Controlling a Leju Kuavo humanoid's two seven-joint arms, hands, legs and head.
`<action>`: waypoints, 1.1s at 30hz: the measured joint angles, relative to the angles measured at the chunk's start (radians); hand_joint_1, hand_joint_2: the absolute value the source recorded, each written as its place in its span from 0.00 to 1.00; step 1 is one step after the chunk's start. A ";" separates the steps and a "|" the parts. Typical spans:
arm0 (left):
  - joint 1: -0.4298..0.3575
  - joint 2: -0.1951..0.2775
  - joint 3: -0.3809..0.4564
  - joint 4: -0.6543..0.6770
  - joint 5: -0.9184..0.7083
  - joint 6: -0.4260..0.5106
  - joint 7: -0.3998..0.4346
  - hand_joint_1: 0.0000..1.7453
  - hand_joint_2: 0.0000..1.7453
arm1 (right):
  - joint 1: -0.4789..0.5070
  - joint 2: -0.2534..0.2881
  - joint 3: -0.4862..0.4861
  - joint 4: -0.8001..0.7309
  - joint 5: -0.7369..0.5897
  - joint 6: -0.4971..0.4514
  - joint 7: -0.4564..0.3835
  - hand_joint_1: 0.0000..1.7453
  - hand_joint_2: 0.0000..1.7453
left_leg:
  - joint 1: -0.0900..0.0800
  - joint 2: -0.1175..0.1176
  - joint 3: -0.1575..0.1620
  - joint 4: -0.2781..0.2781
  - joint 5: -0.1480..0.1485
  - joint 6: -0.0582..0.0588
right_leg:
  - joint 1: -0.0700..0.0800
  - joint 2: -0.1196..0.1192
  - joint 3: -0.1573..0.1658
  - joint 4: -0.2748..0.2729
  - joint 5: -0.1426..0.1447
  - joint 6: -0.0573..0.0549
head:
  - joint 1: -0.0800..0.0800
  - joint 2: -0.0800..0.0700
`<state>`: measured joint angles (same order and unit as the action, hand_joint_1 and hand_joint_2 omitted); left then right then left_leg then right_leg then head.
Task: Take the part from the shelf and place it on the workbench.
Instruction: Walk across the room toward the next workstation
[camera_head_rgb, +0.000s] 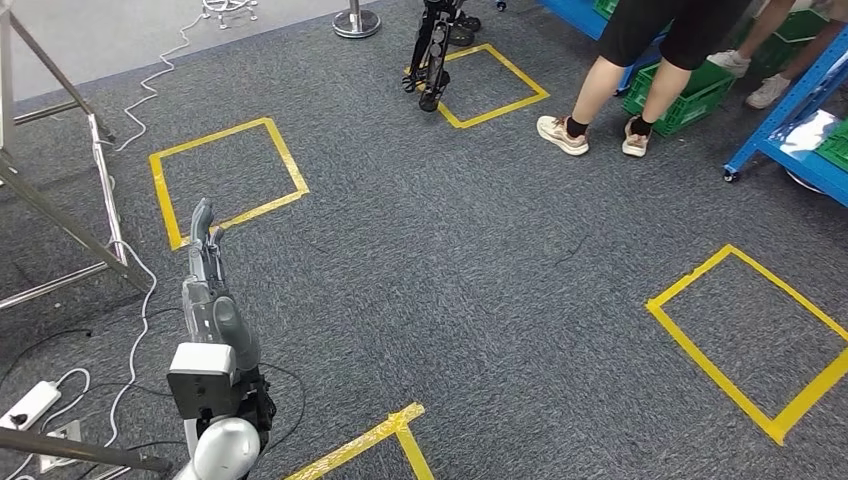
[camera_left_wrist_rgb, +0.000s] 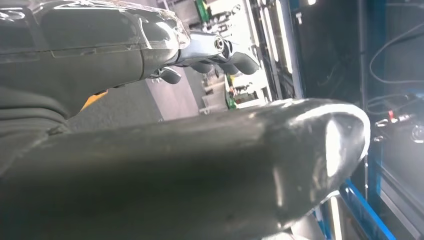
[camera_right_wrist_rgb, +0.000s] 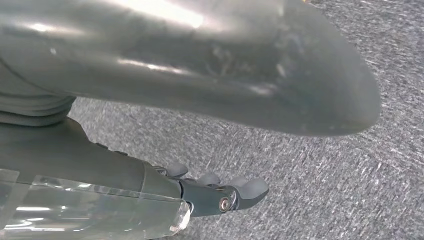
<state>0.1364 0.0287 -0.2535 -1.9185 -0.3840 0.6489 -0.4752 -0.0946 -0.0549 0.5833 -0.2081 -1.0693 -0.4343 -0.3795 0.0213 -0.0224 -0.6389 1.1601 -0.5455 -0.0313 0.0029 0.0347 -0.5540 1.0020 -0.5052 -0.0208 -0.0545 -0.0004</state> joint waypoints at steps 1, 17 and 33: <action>-0.001 0.001 0.000 0.000 0.002 0.000 0.003 0.00 0.00 | -0.001 0.001 0.000 0.000 0.000 0.000 -0.001 0.00 0.00 | 0.002 -0.016 0.027 -0.057 0.024 0.003 | 0.001 0.008 0.000 0.007 -0.005 0.005 | 0.000 0.000; -0.002 0.017 0.001 -0.032 -0.008 0.000 0.062 0.00 0.00 | -0.002 0.010 0.002 0.000 0.011 -0.008 -0.005 0.00 0.00 | 0.001 0.071 0.087 -0.132 0.009 0.027 | -0.004 -0.053 -0.047 0.049 0.010 0.041 | 0.011 0.000; -0.002 0.033 -0.001 -0.043 -0.012 0.000 0.067 0.00 0.00 | -0.004 0.013 0.001 0.000 -0.007 -0.005 -0.007 0.00 0.00 | 0.002 -0.030 0.046 -0.109 0.039 0.009 | 0.000 0.016 0.000 0.007 -0.009 0.013 | 0.002 0.000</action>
<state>0.1349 0.0619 -0.2543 -1.9616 -0.3955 0.6485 -0.4083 -0.0989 -0.0415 0.5844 -0.2080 -1.0767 -0.4398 -0.3863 0.0233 -0.0519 -0.5930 1.0509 -0.5062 -0.0225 0.0027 0.0510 -0.5540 1.0086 -0.5141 -0.0079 -0.0529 -0.0004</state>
